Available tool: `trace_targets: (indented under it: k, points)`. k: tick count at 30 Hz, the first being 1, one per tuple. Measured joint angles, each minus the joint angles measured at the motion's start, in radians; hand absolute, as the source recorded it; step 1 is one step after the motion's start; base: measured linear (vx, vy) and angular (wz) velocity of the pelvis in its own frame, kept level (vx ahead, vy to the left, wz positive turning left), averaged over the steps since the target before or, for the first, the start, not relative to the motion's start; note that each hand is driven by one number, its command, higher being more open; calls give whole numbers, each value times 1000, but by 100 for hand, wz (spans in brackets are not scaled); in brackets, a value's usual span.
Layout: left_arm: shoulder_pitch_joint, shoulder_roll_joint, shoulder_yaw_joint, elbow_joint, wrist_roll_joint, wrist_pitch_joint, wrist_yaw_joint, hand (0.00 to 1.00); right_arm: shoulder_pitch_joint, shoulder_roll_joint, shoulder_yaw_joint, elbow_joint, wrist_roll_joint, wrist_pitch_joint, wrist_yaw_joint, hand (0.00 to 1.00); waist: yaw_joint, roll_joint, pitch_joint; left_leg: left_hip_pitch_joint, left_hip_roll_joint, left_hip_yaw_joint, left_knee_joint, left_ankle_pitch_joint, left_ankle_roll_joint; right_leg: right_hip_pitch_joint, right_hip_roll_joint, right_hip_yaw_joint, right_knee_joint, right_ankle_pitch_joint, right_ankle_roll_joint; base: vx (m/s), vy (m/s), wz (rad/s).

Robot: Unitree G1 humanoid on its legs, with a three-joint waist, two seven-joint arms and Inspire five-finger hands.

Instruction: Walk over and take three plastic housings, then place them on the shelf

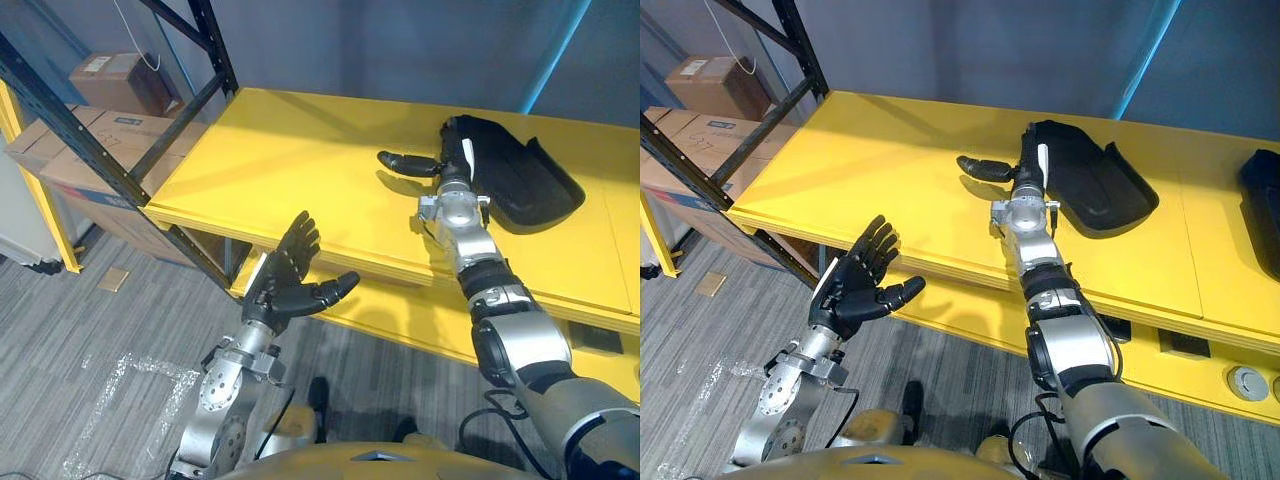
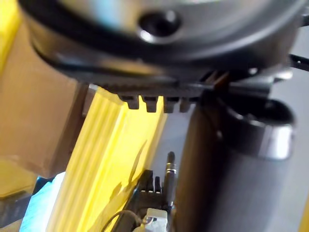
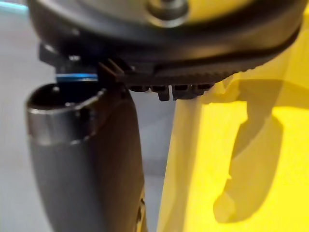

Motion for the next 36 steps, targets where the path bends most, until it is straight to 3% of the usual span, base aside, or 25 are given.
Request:
trace_targets:
  k: [14, 19, 23, 27, 30, 32, 36]
  points:
    - [1, 1, -40, 22, 0, 0, -1, 100, -3, -1, 1, -34, 16, 38, 4, 100, -12, -4, 4, 7, 19, 45, 0, -7, -8, -25, 14, 51, 17, -6, -10, 11, -13, -10]
    - [7, 12, -25, 15, 0, -3, -3, 100, 140, -1, 1, -357, 89, 11, 41, 100, -24, -9, 7, 4, 20, 52, 0, -13, -12, -34, 13, 58, 19, -6, -10, 5, 1, -3]
    - [11, 21, 24, 15, 0, -3, -25, 100, 312, -24, -23, -694, 101, -29, 159, 100, -52, -21, 15, 4, 18, 68, 0, -19, -8, -44, 10, 75, 21, -6, -8, 13, 11, -11]
    - [11, 25, 50, -21, -15, -12, -81, 100, 460, -128, -116, -909, 109, -54, 312, 100, -88, -55, 25, 3, 16, 103, 0, -29, -2, -67, 5, 103, 31, -4, -4, 8, 24, -20]
    - [6, 28, 43, -41, -42, -30, -122, 100, 502, -188, -175, -929, 103, -54, 352, 100, -110, -72, 26, 2, 14, 121, 0, -33, -2, -78, 3, 122, 32, -1, 0, 16, 29, -23]
    - [2, 35, 13, -57, -44, -47, -142, 100, 550, -275, -210, -929, 55, -54, 381, 100, -133, -89, 23, 3, 14, 153, 0, -42, 0, -93, 3, 153, 32, 4, 7, 27, 34, -34]
    - [-16, 59, -65, -49, -43, -54, -138, 100, 580, -418, -208, -926, -36, -54, 428, 100, -166, -99, 23, 3, 13, 200, 7, -59, -2, -113, 2, 196, 32, 9, 15, 29, 33, -36]
